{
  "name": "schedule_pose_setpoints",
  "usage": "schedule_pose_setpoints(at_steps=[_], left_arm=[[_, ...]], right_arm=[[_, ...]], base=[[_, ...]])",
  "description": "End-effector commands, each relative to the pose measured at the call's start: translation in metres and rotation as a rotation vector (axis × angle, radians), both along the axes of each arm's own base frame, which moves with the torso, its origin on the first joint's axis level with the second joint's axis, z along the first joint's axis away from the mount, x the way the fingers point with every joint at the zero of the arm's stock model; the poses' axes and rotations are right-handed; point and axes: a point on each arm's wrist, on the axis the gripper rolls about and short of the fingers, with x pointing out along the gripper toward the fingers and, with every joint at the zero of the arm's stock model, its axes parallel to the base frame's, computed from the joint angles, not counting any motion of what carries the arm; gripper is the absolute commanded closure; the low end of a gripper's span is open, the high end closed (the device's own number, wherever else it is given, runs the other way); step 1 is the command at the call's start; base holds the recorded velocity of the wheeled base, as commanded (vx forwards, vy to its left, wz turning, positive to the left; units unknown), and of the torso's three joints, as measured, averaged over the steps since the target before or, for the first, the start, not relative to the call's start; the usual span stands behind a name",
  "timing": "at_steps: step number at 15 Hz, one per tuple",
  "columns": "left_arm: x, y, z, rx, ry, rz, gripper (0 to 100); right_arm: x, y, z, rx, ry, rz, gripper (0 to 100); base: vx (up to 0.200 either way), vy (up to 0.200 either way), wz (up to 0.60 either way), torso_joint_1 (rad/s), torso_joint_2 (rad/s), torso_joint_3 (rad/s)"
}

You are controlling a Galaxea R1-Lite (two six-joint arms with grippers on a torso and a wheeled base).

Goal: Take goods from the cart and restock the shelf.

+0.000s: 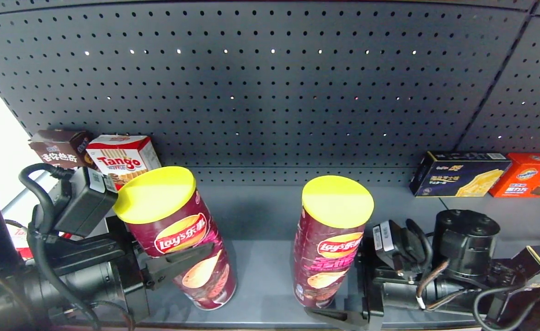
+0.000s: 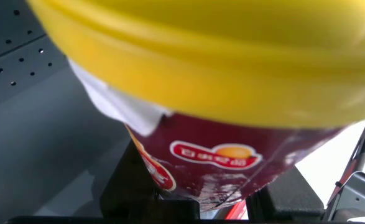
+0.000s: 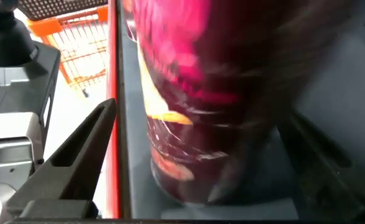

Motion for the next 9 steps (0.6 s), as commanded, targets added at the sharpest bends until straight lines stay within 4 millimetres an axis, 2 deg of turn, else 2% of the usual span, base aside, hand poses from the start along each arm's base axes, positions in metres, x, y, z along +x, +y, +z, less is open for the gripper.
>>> schedule_pose_setpoints(at_steps=[1, 2, 4, 7, 8, 9], left_arm=[[0.0, 0.0, 0.0, 0.0, -0.001, -0.001, 100], [0.0, 0.0, 0.0, 0.0, -0.001, -0.001, 100], [0.0, 0.0, 0.001, -0.001, -0.002, -0.001, 100], [0.0, 0.0, 0.001, -0.002, -0.005, -0.001, 100], [0.0, 0.0, 0.001, -0.002, -0.005, -0.001, 100], [0.001, -0.001, 0.003, -0.005, -0.011, -0.001, 100]], right_arm=[[-0.008, -0.015, 0.014, 0.025, -0.035, -0.028, 0], [-0.014, -0.03, 0.02, 0.036, -0.055, -0.062, 0], [-0.026, -0.045, 0.029, 0.052, -0.081, -0.094, 0], [-0.055, -0.078, 0.048, 0.098, -0.164, -0.167, 0], [-0.055, -0.078, 0.048, 0.098, -0.164, -0.167, 0], [-0.061, -0.102, 0.07, 0.128, -0.242, -0.29, 0]], base=[[0.0, 0.0, 0.0, 0.0, 0.0, 0.0], [0.0, 0.0, 0.0, 0.0, 0.0, 0.0], [0.0, 0.0, 0.0, 0.0, 0.0, 0.0], [0.0, 0.0, 0.0, 0.0, 0.0, 0.0], [0.0, 0.0, 0.0, 0.0, 0.0, 0.0], [0.0, 0.0, 0.0, 0.0, 0.0, 0.0]])
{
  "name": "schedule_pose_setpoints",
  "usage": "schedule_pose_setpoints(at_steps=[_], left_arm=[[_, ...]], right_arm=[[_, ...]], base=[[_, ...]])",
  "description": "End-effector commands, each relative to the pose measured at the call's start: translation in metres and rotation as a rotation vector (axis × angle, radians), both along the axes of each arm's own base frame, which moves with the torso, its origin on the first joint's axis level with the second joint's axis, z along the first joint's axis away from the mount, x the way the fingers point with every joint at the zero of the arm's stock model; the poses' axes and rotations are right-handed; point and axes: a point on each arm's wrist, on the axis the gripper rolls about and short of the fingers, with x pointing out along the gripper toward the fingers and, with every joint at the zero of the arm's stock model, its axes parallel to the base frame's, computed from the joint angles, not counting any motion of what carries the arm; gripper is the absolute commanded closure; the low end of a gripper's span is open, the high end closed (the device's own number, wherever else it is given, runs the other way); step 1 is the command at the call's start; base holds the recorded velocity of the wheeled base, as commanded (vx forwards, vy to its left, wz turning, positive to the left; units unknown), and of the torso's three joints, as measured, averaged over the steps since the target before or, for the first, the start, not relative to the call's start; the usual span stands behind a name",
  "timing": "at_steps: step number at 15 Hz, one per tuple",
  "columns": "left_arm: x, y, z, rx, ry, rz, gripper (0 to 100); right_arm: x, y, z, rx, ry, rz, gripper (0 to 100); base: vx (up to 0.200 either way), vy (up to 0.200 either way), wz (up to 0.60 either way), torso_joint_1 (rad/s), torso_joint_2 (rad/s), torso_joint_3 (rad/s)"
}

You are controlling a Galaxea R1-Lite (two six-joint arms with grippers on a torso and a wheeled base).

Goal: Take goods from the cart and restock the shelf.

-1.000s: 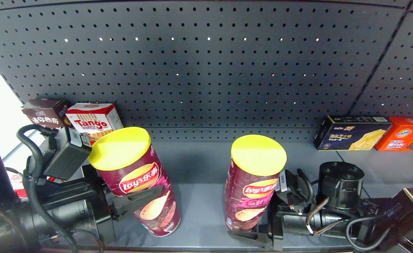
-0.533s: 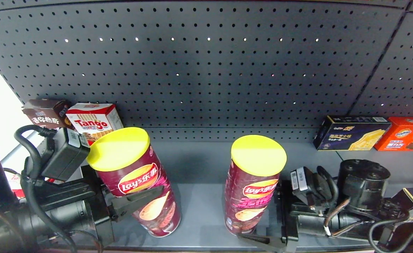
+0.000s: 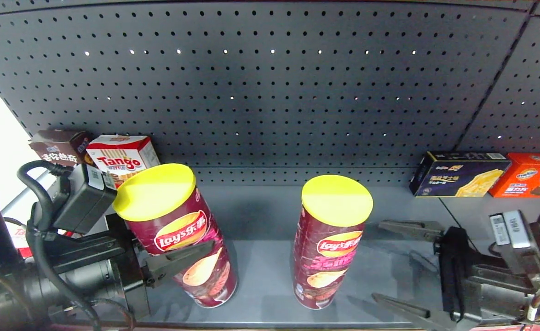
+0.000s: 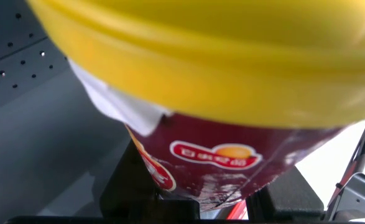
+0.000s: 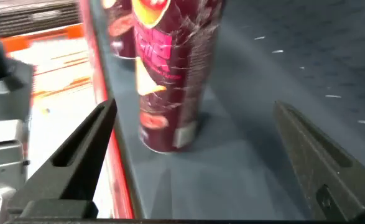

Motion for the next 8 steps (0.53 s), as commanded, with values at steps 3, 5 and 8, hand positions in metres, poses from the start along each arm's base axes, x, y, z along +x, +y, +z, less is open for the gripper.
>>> schedule_pose_setpoints(at_steps=[3, 5, 8], left_arm=[[0.0, 0.0, 0.0, 0.0, 0.0, 0.0, 100], [0.0, 0.0, 0.002, -0.003, -0.007, -0.002, 100], [0.0, 0.0, 0.004, -0.007, -0.014, -0.002, 100]], right_arm=[[-0.036, -0.051, 0.057, 0.106, -0.219, -0.366, 0], [-0.057, -0.059, 0.06, 0.126, -0.226, -0.489, 0], [-0.095, -0.077, 0.055, 0.188, -0.157, -0.774, 0]], base=[[0.0, 0.0, 0.0, 0.0, 0.0, 0.0], [0.0, 0.0, 0.0, 0.0, 0.0, 0.0], [0.0, 0.0, 0.0, 0.0, 0.0, 0.0]])
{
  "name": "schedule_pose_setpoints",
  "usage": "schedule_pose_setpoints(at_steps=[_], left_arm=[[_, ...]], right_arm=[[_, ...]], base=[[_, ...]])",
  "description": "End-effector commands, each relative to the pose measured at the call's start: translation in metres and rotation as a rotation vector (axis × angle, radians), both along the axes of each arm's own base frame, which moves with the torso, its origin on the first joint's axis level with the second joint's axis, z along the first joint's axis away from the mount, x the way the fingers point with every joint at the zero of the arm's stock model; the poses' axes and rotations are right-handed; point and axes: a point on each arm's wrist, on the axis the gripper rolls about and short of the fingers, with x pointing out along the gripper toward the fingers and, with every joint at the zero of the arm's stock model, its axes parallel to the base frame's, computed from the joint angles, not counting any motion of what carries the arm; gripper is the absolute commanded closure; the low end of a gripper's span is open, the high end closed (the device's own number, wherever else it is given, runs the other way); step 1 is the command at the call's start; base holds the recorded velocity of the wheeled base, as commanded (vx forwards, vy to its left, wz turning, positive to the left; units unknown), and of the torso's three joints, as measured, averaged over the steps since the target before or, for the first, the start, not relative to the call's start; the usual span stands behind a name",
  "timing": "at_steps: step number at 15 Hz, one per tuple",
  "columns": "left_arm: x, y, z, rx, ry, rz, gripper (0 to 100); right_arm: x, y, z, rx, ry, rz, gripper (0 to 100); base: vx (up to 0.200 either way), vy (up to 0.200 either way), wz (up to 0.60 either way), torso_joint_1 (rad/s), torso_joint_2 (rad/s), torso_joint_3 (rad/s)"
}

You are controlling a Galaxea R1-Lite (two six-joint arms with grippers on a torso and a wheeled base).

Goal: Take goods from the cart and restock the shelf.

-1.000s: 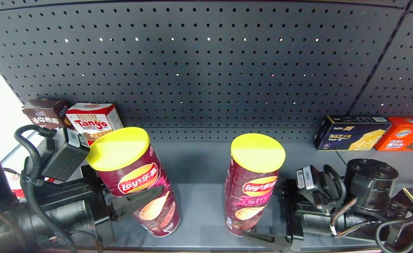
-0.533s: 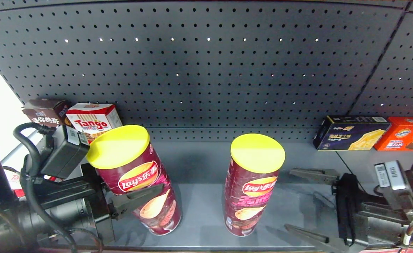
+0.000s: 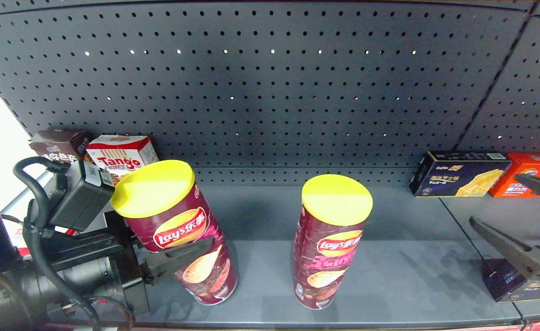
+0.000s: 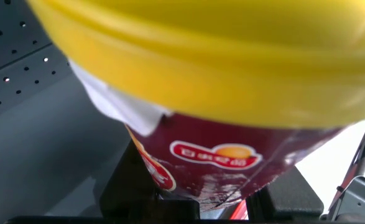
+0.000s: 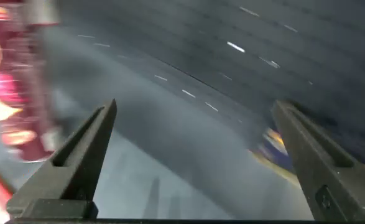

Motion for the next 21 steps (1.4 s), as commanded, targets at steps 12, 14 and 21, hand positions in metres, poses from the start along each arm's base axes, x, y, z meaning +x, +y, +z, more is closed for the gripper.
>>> schedule_pose_setpoints(at_steps=[12, 14, 21], left_arm=[[0.0, 0.0, 0.007, -0.02, -0.051, -0.001, 100], [-0.003, 0.002, 0.008, -0.025, -0.062, 0.002, 100], [-0.009, 0.004, 0.021, -0.049, -0.111, 0.012, 100]], right_arm=[[-0.138, -0.042, -0.093, 0.224, 0.159, -0.475, 0], [-0.128, -0.041, -0.117, 0.236, 0.148, -0.496, 0], [-0.129, -0.037, -0.125, 0.181, 0.253, -0.34, 0]], base=[[0.0, 0.0, 0.0, 0.0, 0.0, 0.0], [0.0, 0.0, 0.0, 0.0, 0.0, 0.0], [0.0, 0.0, 0.0, 0.0, 0.0, 0.0]])
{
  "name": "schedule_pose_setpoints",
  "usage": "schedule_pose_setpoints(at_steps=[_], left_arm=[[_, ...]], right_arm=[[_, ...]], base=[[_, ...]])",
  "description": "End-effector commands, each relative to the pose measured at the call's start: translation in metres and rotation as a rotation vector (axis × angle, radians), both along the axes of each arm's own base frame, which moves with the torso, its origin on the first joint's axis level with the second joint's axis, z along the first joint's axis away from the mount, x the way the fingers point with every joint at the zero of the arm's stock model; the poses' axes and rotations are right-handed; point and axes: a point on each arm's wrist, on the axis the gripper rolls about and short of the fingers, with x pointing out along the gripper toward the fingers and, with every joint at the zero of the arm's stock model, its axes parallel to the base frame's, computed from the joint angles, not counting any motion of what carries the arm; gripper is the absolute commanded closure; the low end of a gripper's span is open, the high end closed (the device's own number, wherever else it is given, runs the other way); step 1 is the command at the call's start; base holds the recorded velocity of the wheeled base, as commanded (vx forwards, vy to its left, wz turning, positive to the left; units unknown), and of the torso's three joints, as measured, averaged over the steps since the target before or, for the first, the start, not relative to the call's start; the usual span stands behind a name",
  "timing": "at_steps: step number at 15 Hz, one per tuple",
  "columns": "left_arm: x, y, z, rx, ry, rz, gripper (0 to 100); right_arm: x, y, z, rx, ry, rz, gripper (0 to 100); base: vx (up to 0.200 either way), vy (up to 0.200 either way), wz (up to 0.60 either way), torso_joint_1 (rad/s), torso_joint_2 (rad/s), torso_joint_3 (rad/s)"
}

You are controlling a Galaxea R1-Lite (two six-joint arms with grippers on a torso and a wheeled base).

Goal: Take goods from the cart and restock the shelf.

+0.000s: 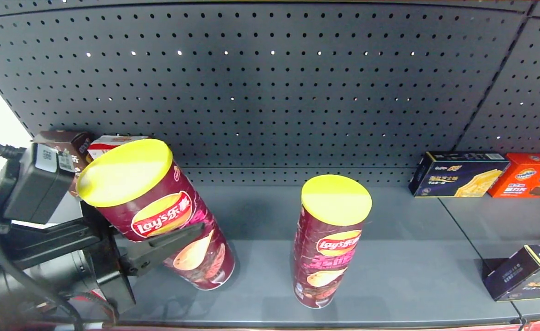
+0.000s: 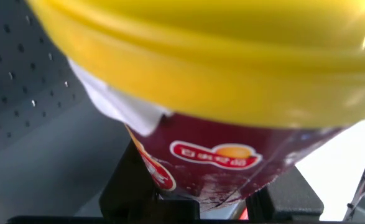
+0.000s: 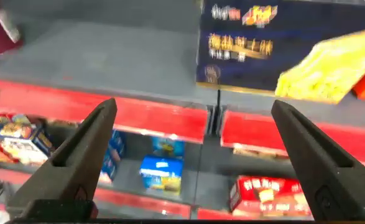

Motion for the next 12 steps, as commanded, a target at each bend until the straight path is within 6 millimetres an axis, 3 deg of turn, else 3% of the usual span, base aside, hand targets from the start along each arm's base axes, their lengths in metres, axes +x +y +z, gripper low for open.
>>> schedule_pose_setpoints(at_steps=[1, 3, 4, 5, 7, 8, 9, 12], left_arm=[[0.001, 0.0, 0.007, -0.014, -0.02, -0.008, 100], [0.0, -0.001, 0.004, -0.01, -0.01, -0.033, 100], [-0.001, -0.001, 0.001, -0.005, -0.003, -0.038, 100], [-0.002, -0.001, -0.001, -0.002, 0.003, -0.038, 100], [-0.002, 0.0, -0.002, -0.001, 0.01, -0.036, 100], [-0.003, 0.0, -0.005, 0.001, 0.018, -0.047, 100], [-0.004, -0.001, -0.006, 0.003, 0.022, -0.068, 100], [-0.003, 0.0, -0.004, -0.002, 0.016, -0.068, 100]], right_arm=[[0.0, 0.0, 0.001, -0.006, 0.007, 0.013, 0], [-0.001, 0.003, 0.001, -0.047, -0.006, 0.137, 0], [0.0, 0.002, 0.001, -0.038, -0.003, 0.086, 0], [0.001, -0.002, 0.0, 0.003, 0.006, -0.095, 0], [0.001, -0.004, 0.0, 0.045, 0.006, -0.164, 0], [0.0, 0.0, -0.005, 0.021, 0.05, 0.02, 0], [0.0, 0.001, -0.006, -0.004, 0.074, 0.078, 0], [0.0, 0.0, -0.006, 0.01, 0.065, 0.105, 0]], base=[[0.0, 0.0, 0.0, 0.0, 0.0, 0.0], [0.0, 0.0, 0.0, 0.0, 0.0, 0.0], [0.0, 0.0, 0.0, 0.0, 0.0, 0.0], [0.0, 0.0, 0.0, 0.0, 0.0, 0.0], [0.0, 0.0, 0.0, 0.0, 0.0, 0.0], [0.0, 0.0, 0.0, 0.0, 0.0, 0.0], [0.0, 0.0, 0.0, 0.0, 0.0, 0.0], [0.0, 0.0, 0.0, 0.0, 0.0, 0.0]])
